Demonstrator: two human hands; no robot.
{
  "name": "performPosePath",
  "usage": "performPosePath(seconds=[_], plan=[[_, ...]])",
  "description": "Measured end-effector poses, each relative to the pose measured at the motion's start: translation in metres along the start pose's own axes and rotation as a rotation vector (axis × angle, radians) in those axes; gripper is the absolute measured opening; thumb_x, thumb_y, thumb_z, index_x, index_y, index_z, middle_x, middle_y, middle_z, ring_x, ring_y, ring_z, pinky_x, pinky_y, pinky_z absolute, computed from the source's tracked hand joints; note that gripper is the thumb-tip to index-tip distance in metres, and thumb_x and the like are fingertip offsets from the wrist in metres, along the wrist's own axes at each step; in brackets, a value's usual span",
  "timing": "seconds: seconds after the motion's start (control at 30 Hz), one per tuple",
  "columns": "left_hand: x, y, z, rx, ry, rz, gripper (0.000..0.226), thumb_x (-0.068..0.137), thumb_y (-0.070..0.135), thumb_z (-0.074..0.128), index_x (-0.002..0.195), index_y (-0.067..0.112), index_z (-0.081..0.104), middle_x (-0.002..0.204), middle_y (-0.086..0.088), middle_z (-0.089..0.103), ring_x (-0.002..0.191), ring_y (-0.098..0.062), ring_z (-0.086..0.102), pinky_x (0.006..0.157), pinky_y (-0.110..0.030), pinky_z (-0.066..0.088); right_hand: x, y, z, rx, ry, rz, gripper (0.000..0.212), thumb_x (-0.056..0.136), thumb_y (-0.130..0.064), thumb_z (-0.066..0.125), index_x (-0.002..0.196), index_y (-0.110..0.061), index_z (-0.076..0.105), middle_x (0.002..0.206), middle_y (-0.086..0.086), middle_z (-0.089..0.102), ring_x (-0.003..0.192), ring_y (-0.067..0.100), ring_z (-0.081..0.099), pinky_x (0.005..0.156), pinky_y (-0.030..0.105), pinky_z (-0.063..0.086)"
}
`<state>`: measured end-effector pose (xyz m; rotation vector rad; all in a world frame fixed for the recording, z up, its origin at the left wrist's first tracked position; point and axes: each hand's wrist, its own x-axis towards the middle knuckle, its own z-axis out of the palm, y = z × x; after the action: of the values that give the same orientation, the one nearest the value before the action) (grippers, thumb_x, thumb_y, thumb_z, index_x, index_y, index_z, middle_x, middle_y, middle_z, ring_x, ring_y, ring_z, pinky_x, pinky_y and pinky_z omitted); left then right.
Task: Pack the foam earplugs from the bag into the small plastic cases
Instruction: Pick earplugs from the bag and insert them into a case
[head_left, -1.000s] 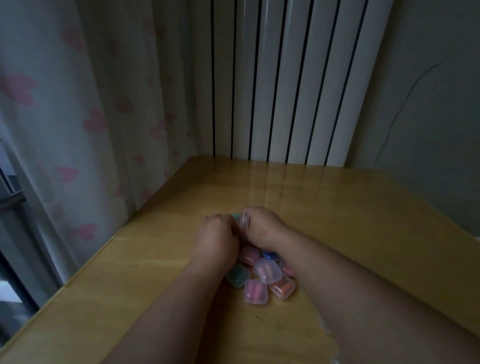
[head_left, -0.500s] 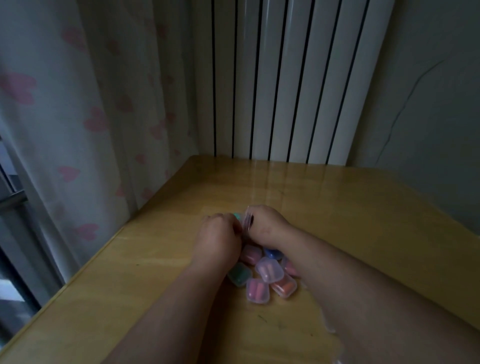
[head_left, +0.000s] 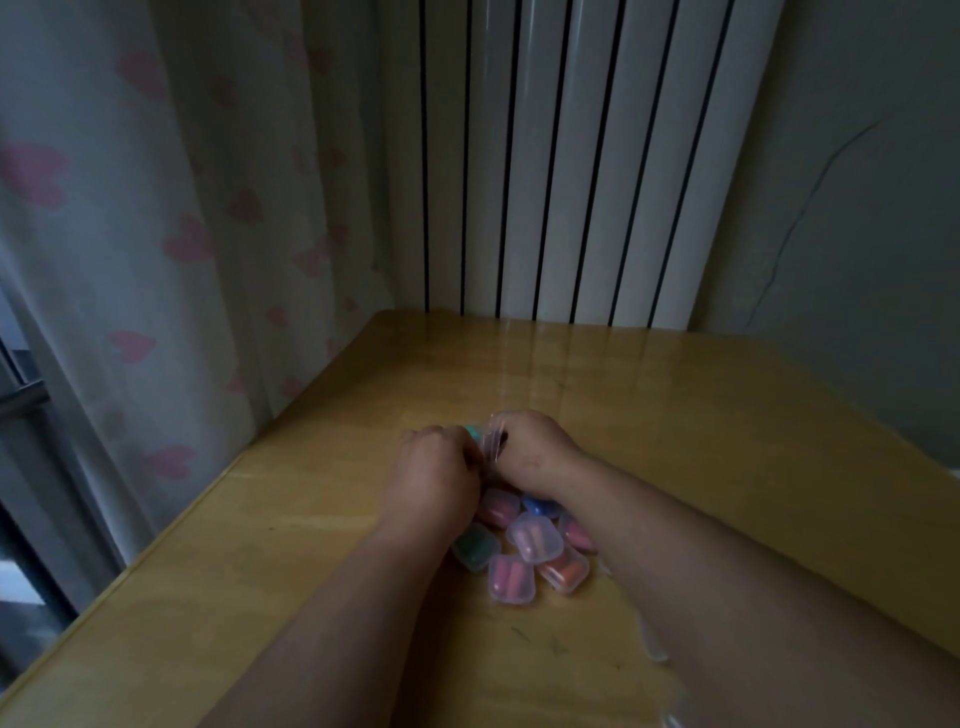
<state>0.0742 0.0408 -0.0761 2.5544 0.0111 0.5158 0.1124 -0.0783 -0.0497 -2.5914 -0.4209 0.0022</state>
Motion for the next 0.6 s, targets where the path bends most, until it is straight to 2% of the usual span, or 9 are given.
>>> performPosePath(seconds=[0.17, 0.23, 0.3, 0.37, 0.5, 0.6], plan=[[0.0002, 0.0003, -0.0001, -0.007, -0.001, 0.0, 0.019, 0.082, 0.014, 0.056, 0.087, 0.023, 0.072, 0.092, -0.005, 0.07, 0.095, -0.028, 0.06, 0.075, -0.033, 0.047, -0.0029, -0.0002, -0.0011, 0.024, 0.015, 0.003, 0.026, 0.08, -0.006, 0.064, 0.063, -0.026, 0.061, 0.065, -0.012, 0.057, 0.075, 0.011, 0.058, 0.053, 0.014, 0.037], [0.0, 0.0009, -0.0008, -0.003, -0.007, -0.006, 0.02, 0.084, 0.014, 0.055, 0.088, 0.024, 0.073, 0.093, -0.003, 0.07, 0.095, -0.026, 0.059, 0.075, -0.031, 0.045, -0.0029, -0.0002, -0.0022, 0.021, -0.005, -0.005, 0.019, 0.08, -0.005, 0.065, 0.073, -0.021, 0.07, 0.072, -0.011, 0.062, 0.078, 0.012, 0.059, 0.058, 0.017, 0.042], [-0.0002, 0.0015, -0.0014, 0.0, -0.011, -0.013, 0.021, 0.086, 0.014, 0.055, 0.09, 0.024, 0.073, 0.094, -0.002, 0.069, 0.096, -0.025, 0.059, 0.075, -0.031, 0.045, -0.0025, -0.001, -0.0024, 0.003, -0.016, 0.002, 0.014, 0.08, -0.006, 0.066, 0.082, -0.017, 0.073, 0.085, -0.003, 0.07, 0.083, 0.016, 0.064, 0.071, 0.026, 0.052], [-0.0007, 0.0023, -0.0023, 0.002, -0.01, -0.018, 0.021, 0.087, 0.015, 0.054, 0.09, 0.025, 0.073, 0.094, -0.001, 0.069, 0.095, -0.024, 0.059, 0.074, -0.031, 0.045, -0.0019, -0.0007, -0.0011, 0.005, -0.014, 0.018, 0.013, 0.08, -0.008, 0.067, 0.082, -0.018, 0.074, 0.086, 0.001, 0.072, 0.083, 0.019, 0.066, 0.077, 0.034, 0.057], [-0.0015, 0.0035, -0.0034, 0.004, -0.028, -0.028, 0.02, 0.089, 0.016, 0.054, 0.094, 0.024, 0.072, 0.096, -0.001, 0.066, 0.094, -0.022, 0.059, 0.08, -0.036, 0.053, -0.0005, 0.0026, -0.0004, 0.026, -0.041, 0.005, 0.014, 0.078, -0.009, 0.069, 0.077, -0.023, 0.072, 0.084, -0.001, 0.071, 0.082, 0.018, 0.066, 0.076, 0.032, 0.056], [-0.0019, 0.0045, -0.0045, 0.011, -0.021, -0.026, 0.021, 0.088, 0.015, 0.054, 0.095, 0.023, 0.072, 0.098, -0.002, 0.066, 0.096, -0.023, 0.058, 0.081, -0.034, 0.051, -0.0001, 0.0043, 0.0003, 0.008, -0.057, -0.009, 0.017, 0.077, -0.007, 0.069, 0.074, -0.024, 0.071, 0.085, -0.001, 0.071, 0.081, 0.017, 0.065, 0.073, 0.029, 0.054]])
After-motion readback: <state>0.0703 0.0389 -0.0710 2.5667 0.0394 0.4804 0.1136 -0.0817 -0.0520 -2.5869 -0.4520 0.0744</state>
